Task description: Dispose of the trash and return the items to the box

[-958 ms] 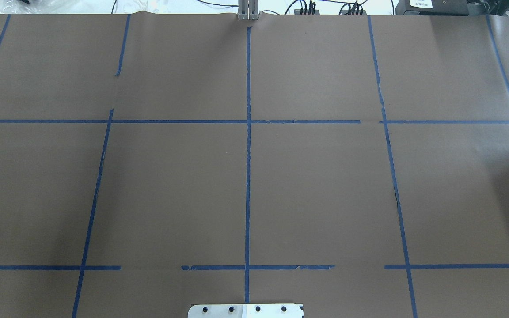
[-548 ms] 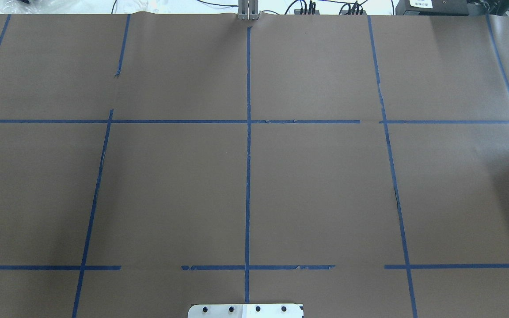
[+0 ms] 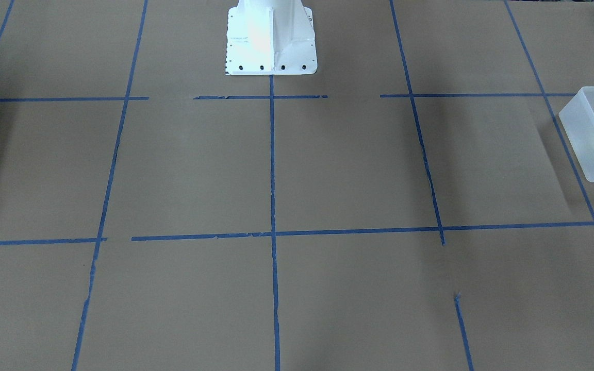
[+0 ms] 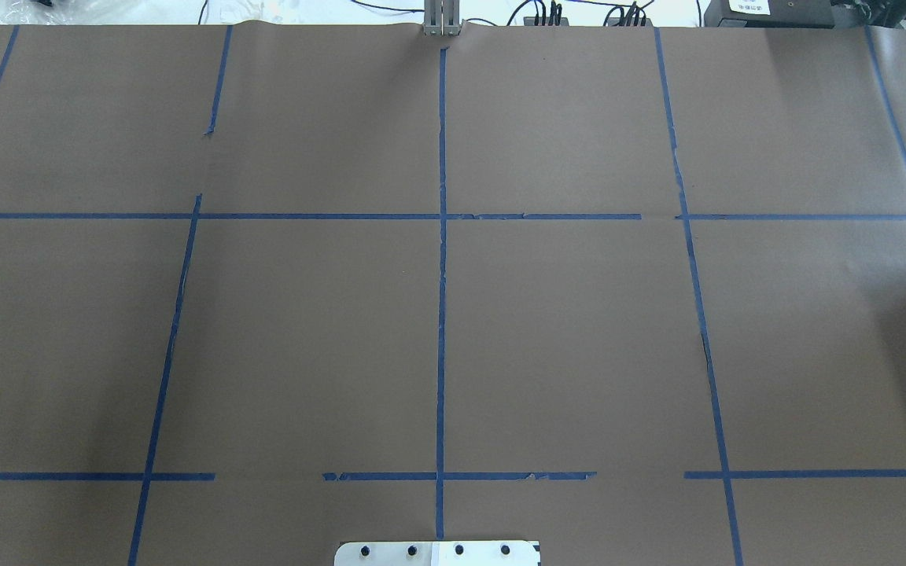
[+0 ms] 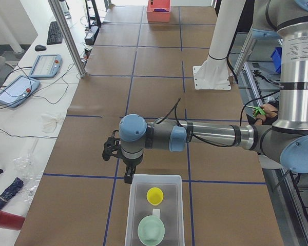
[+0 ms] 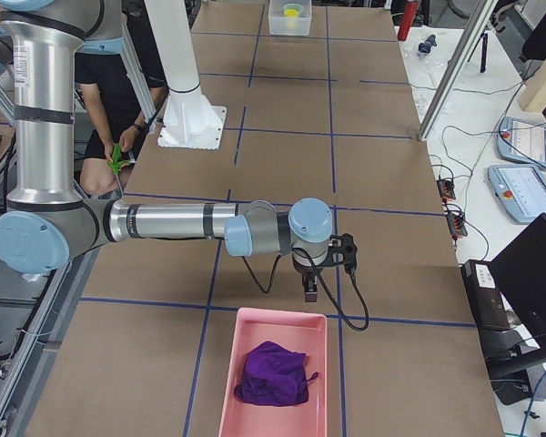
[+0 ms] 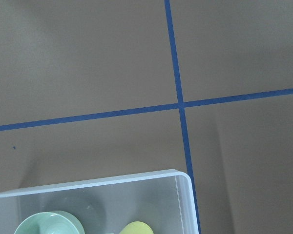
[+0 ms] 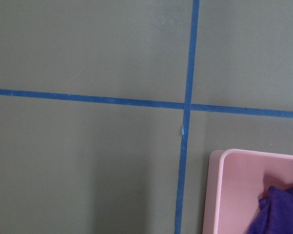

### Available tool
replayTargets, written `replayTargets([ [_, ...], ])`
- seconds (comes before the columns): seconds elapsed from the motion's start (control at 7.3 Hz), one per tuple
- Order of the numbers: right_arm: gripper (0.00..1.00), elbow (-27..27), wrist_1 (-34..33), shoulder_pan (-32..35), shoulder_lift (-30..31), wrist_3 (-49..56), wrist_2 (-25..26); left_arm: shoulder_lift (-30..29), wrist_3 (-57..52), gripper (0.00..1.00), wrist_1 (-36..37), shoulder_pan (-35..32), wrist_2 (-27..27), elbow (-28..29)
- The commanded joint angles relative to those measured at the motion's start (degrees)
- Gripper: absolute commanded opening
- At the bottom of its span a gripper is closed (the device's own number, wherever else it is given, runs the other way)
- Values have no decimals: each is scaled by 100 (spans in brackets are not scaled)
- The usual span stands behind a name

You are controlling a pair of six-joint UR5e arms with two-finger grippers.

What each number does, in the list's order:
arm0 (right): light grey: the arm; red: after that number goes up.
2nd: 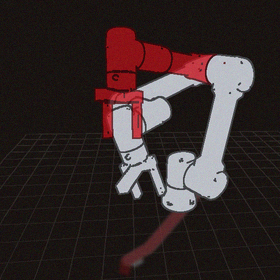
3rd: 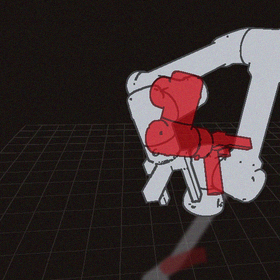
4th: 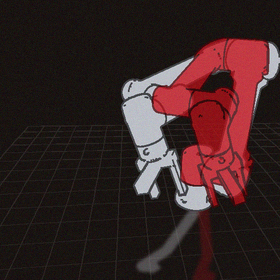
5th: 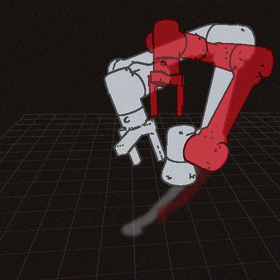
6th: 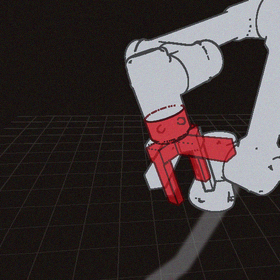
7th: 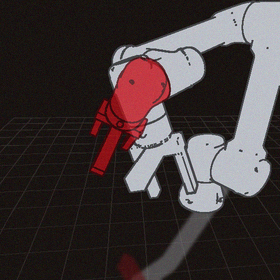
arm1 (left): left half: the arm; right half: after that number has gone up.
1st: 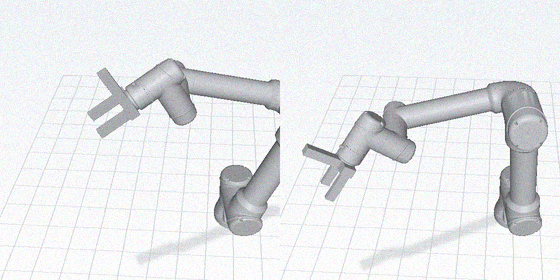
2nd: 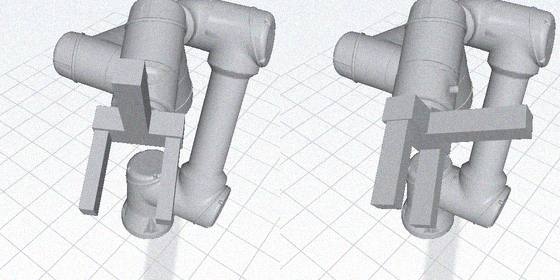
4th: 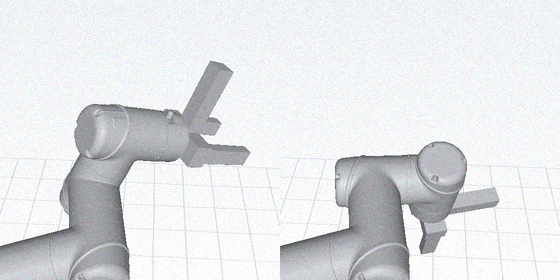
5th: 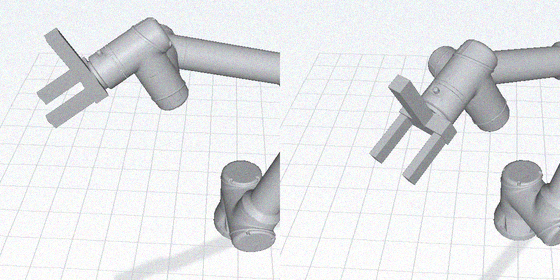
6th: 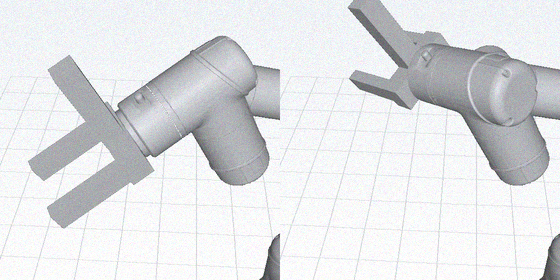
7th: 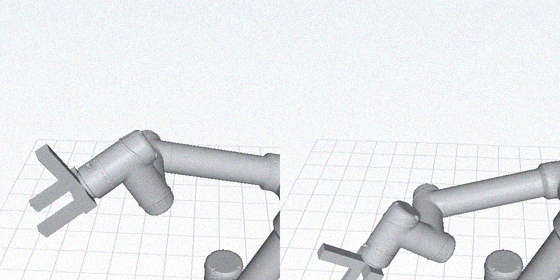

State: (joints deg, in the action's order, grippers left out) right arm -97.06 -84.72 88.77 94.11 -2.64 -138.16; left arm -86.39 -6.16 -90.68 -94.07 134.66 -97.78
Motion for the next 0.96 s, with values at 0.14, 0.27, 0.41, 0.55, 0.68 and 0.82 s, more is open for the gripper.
replayTargets([
  [0.14, 100, 64, 0, 0, -33, 0, 0, -1, 9, 100, -11, 63, 104, 49],
  [0.27, 100, 91, 0, 0, -50, 0, 0, -9, 1, 100, -11, 72, 104, 49],
  [0.41, 100, 108, 17, 0, -50, 0, 0, -9, 9, 100, -11, 73, 104, 49],
  [0.55, 100, 108, 17, 0, -50, 0, 0, -9, 9, 100, -20, 73, 104, 49],
  [0.68, 100, 108, 26, 0, -59, 0, 0, -9, 9, 100, -20, 73, 104, 58],
  [0.82, 100, 117, 26, 0, -50, 9, 9, -9, 9, 100, -20, 73, 104, 49],
])
